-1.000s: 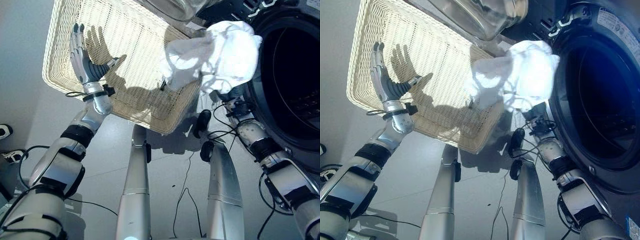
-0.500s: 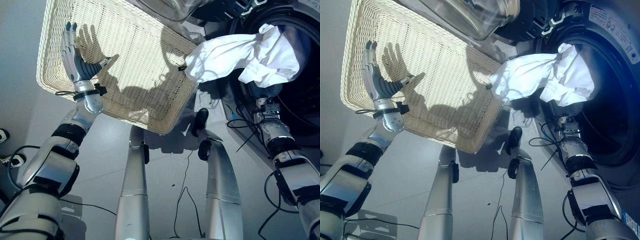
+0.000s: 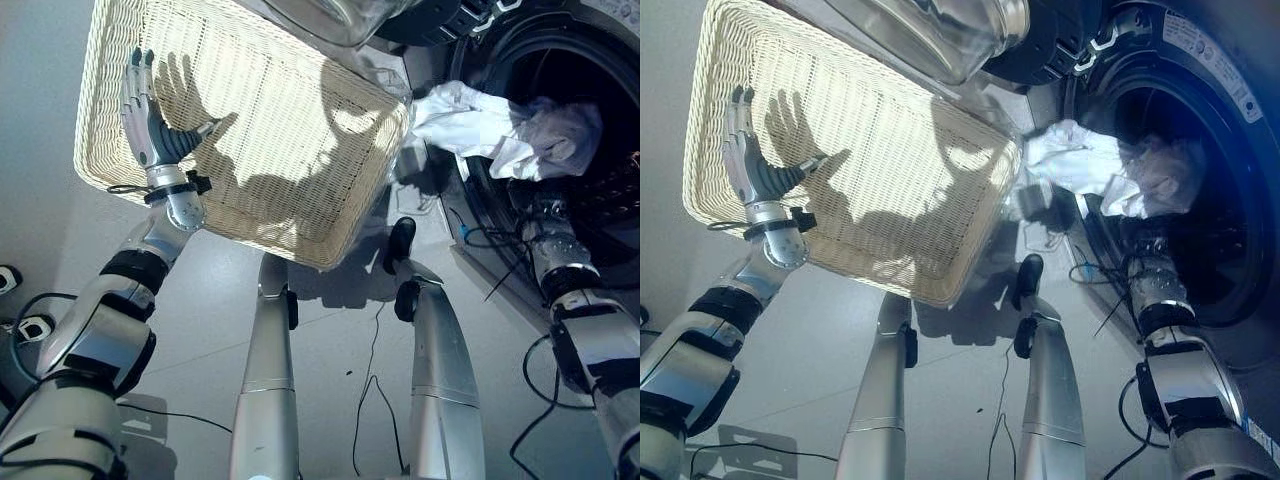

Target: Put the clothes into the washing machine.

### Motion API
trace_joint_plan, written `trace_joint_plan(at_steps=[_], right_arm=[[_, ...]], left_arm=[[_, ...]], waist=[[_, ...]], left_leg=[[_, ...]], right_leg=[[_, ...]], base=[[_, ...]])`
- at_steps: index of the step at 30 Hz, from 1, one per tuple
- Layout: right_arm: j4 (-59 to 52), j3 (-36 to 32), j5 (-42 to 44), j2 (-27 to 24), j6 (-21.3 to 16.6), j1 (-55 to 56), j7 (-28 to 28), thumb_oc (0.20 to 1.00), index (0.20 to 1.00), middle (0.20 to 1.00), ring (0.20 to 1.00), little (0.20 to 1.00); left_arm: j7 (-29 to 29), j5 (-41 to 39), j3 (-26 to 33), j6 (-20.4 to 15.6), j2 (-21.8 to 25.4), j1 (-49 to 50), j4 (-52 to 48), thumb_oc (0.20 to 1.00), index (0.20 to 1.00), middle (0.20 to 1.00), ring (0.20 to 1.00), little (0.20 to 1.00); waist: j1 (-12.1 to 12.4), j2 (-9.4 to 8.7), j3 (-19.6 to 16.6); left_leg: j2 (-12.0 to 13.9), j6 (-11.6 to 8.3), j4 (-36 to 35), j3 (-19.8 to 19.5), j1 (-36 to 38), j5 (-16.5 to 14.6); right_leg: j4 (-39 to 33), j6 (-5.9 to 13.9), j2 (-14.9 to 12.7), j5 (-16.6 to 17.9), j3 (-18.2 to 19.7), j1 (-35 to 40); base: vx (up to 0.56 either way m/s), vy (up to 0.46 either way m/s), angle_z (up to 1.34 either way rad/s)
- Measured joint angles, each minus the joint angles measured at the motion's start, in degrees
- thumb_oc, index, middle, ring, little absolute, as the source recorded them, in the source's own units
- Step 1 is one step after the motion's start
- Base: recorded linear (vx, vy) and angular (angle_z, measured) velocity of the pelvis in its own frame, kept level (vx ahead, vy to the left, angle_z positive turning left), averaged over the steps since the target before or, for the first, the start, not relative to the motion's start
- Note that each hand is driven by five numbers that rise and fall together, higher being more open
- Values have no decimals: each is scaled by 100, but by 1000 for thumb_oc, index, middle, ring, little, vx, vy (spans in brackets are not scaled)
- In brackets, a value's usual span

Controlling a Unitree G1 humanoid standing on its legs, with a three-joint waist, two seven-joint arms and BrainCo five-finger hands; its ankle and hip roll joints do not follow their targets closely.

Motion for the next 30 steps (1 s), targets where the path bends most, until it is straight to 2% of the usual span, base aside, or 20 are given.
trace_joint_plan(at_steps=[1, 2, 3, 4, 5, 7, 12, 15, 18, 23, 24, 25, 27, 29, 30], right_arm=[[-79, -5, 7, -202, -595, -140, -466, 200, 200, 200, 200, 200], [-169, -25, -3, -367, -1002, -153, -710, 253, 253, 253, 253, 253], [-432, -168, -143, -568, -1693, -140, -1113, 1000, 1000, 1000, 1000, 1000], [-526, -354, -386, -571, -2306, -162, -1305, 1000, 1000, 1000, 1000, 1000], [-685, -470, -667, -593, -2680, -94, -1586, 1000, 1000, 1000, 1000, 1000], [-634, -487, -1002, -662, -2784, -93, -1736, 1000, 1000, 1000, 1000, 1000], [151, -486, -1033, -753, -2013, -200, -837, 1000, 1000, 1000, 1000, 1000], [246, -414, -1349, -750, -1539, -255, -606, 1000, 1000, 1000, 1000, 1000], [318, -269, -1906, -748, -1212, -260, -743, 1000, 1000, 1000, 1000, 1000], [656, 344, -3543, -749, 66, -297, -1384, 1000, 1000, 1000, 1000, 1000], [656, 344, -3543, -749, 66, -297, -1384, 1000, 1000, 1000, 1000, 1000], [718, 524, -3937, -751, 418, -292, -1494, 1000, 1000, 1000, 1000, 1000], [748, 792, -4579, -751, 785, -283, -1624, 1000, 1000, 1000, 1000, 1000], [684, 959, -5513, -765, 1103, -312, -1774, 1000, 1000, 1000, 1000, 1000], [644, 1047, -5868, -774, 1125, -328, -1881, 1000, 1000, 1000, 1000, 1000]], left_arm=[[64, 2, -1, -8, 10, 101, -160, 1000, 1000, 1000, 1000, 1000], [103, 2, -1, -8, 14, 167, -282, 1000, 1000, 1000, 1000, 1000], [156, 3, -10, -8, 124, 305, -501, 1000, 1000, 1000, 1000, 1000], [168, 0, -57, 2, 195, 377, -524, 1000, 1000, 1000, 1000, 1000], [182, -3, -132, 23, 303, 399, -548, 1000, 1000, 1000, 1000, 1000], [131, -13, -165, 40, 471, 325, -544, 1000, 1000, 1000, 1000, 1000], [-87, -53, -156, -22, 593, -14, -407, 1000, 1000, 1000, 1000, 1000], [-231, -51, -169, -69, 586, -104, -413, 1000, 1000, 1000, 1000, 1000], [-282, -50, -171, -63, 584, -100, -412, 1000, 1000, 1000, 1000, 1000], [-336, -44, -399, -9, 578, -160, -419, 1000, 1000, 1000, 1000, 1000], [-336, -44, -399, -9, 578, -160, -419, 1000, 1000, 1000, 1000, 1000], [-403, -45, -417, 3, 572, -174, -423, 1000, 1000, 1000, 1000, 1000], [-460, -54, -417, 8, 572, -186, -422, 1000, 1000, 1000, 1000, 1000], [-576, -55, -422, 27, 569, -220, -424, 1000, 1000, 1000, 1000, 1000], [-619, -58, -422, 30, 568, -227, -423, 1000, 1000, 1000, 1000, 1000]], waist=[[64, -2, 1], [119, -4, 2], [134, -5, 3], [128, -15, 8], [120, -34, 18], [105, -38, 21], [115, -87, 46], [115, -87, 46], [117, -87, 46], [113, -85, 45], [113, -85, 45], [101, -85, 45], [98, -82, 43], [87, -82, 43], [85, -82, 43]], left_leg=[[20, 0, -4, 2, -6, 1], [45, 0, -19, 7, -13, 1], [60, 5, -71, -5, -21, 3], [62, 6, -75, -10, -39, 7], [58, 14, -79, -9, -59, 13], [42, 43, -80, -5, -112, 28], [-21, 85, -58, -18, -117, 56], [-34, 90, -23, -63, -114, 61], [-41, 105, -6, -83, -111, 76], [-58, 143, -18, -110, -112, 89], [-58, 143, -18, -110, -112, 89], [-59, 151, -25, -112, -113, 96], [-57, 153, -36, -111, -114, 96], [-59, 155, -57, -111, -129, 97], [-62, 155, -62, -110, -133, 98]], right_leg=[[-20, -4, 16, 2, -7, -1], [-54, -9, 35, 6, -22, 4], [-95, -9, 63, 21, -33, 8], [-127, -6, 63, 32, -45, 7], [-180, 9, 65, 69, -42, 8], [-273, 52, 65, 147, -37, 9], [-343, 94, 22, 201, -32, 62], [-308, 94, 10, 201, -63, 90], [-271, 90, -6, 204, -94, 112], [-232, 89, -31, 204, -132, 123], [-232, 89, -31, 204, -132, 123], [-232, 89, -31, 206, -135, 123], [-240, 90, -29, 206, -135, 121], [-269, 94, -29, 208, -141, 114], [-278, 96, -32, 207, -141, 113]], base=[[-14, -88, -4], [-18, -67, -4], [0, 0, 0], [0, 0, 0], [0, 0, 0], [-3, -24, -4], [22, -22, 1], [4, -11, 1], [7, -30, 4], [0, -25, 3], [0, 0, 0], [0, 0, 0], [0, 0, 0], [0, 0, 0], [-11, 30, 1]])
